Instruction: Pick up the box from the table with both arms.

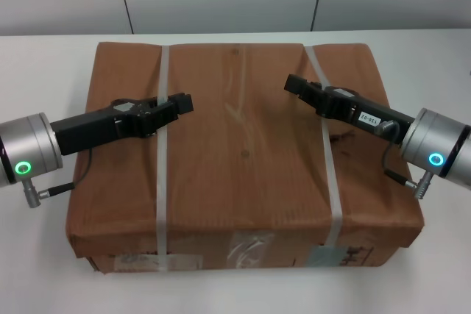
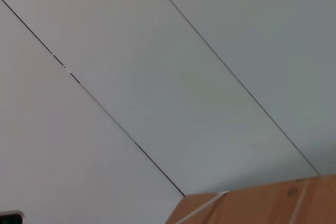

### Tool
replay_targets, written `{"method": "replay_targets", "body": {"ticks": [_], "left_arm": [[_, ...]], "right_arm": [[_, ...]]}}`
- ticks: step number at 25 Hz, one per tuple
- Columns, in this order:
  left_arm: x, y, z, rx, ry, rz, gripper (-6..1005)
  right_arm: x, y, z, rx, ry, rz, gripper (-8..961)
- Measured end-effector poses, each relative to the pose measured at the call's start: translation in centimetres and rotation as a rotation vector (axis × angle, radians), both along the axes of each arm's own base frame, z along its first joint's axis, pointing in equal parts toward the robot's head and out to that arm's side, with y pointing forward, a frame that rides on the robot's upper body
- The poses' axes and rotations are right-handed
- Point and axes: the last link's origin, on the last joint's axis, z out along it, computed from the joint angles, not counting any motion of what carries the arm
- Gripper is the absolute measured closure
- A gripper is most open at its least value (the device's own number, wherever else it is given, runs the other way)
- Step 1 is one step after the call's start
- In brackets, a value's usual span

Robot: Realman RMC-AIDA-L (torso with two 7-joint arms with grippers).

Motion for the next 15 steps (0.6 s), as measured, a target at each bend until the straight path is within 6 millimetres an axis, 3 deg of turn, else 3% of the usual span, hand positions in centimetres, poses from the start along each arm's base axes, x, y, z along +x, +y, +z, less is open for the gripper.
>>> {"method": "replay_targets", "body": {"ticks": [15], "left_arm": [[-0.01, 0.00, 0.02, 0.001, 0.001, -0.001, 858]], "right_arm": [[-0.01, 0.01, 0.01, 0.000, 0.001, 0.000, 916]]}}
